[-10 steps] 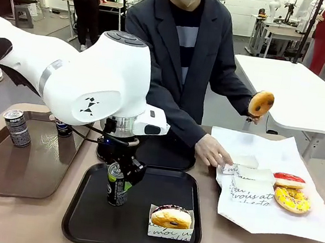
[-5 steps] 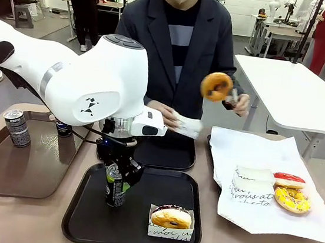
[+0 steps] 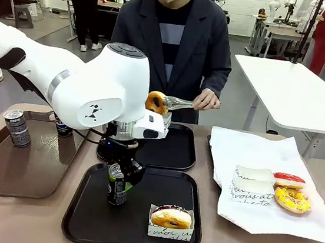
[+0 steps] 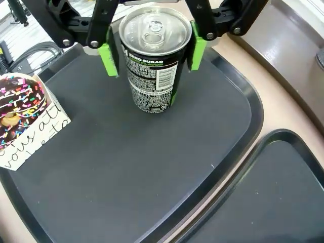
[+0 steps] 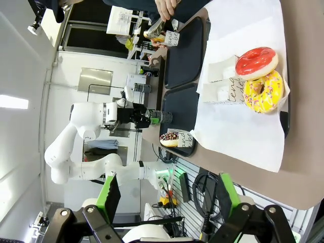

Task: Set up donuts and drinks on trays.
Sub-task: Pick up one Pepsi coke and place it on the Flat Tray.

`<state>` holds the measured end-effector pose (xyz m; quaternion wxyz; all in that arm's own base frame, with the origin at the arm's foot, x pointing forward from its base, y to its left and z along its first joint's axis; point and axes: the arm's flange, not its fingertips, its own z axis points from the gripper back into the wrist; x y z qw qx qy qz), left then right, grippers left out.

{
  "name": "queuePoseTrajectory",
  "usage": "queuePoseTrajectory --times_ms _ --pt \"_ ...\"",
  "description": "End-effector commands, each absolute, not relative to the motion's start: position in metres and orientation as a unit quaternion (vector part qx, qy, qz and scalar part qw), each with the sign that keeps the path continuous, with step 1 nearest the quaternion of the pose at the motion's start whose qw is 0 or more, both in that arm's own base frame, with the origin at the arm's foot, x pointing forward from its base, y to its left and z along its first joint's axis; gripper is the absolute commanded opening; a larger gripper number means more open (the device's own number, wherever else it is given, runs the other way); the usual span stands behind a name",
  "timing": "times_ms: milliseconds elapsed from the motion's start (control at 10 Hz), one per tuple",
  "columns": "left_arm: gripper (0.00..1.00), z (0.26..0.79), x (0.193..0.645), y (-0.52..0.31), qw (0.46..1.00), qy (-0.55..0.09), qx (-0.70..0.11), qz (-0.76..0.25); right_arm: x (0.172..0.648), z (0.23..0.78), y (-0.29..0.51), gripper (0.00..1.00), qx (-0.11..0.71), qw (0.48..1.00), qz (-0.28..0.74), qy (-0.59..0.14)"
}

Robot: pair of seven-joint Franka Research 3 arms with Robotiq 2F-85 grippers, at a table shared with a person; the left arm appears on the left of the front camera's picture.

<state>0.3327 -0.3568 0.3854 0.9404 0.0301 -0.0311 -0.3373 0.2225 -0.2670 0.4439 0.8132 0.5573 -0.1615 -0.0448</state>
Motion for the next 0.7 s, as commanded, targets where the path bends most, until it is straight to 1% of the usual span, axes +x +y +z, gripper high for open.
queuePoseTrajectory --times_ms 0,100,200,300,600 --pt "1.0 0.396 0.334 -0.355 0.941 -0.047 0.03 -0.333 0.224 0.444 -0.269 1.0 0.565 0.806 -0.039 -0.172" --pt "1.0 0.405 0.331 -0.35 0.943 -0.052 0.03 -0.328 0.224 0.444 -0.269 1.0 0.565 0.806 -0.039 -0.172" --pt "0.87 0.414 0.326 -0.344 0.944 -0.056 0.032 -0.323 0.224 0.444 -0.269 1.0 0.565 0.806 -0.039 -0.172" --pt "0.99 0.425 0.32 -0.338 0.947 -0.058 0.031 -0.315 0.224 0.444 -0.269 1.0 0.565 0.806 -0.039 -0.172" --pt "1.0 0.471 0.294 -0.296 0.95 -0.089 0.0 -0.298 0.224 0.444 -0.269 1.0 0.565 0.806 -0.039 -0.172"
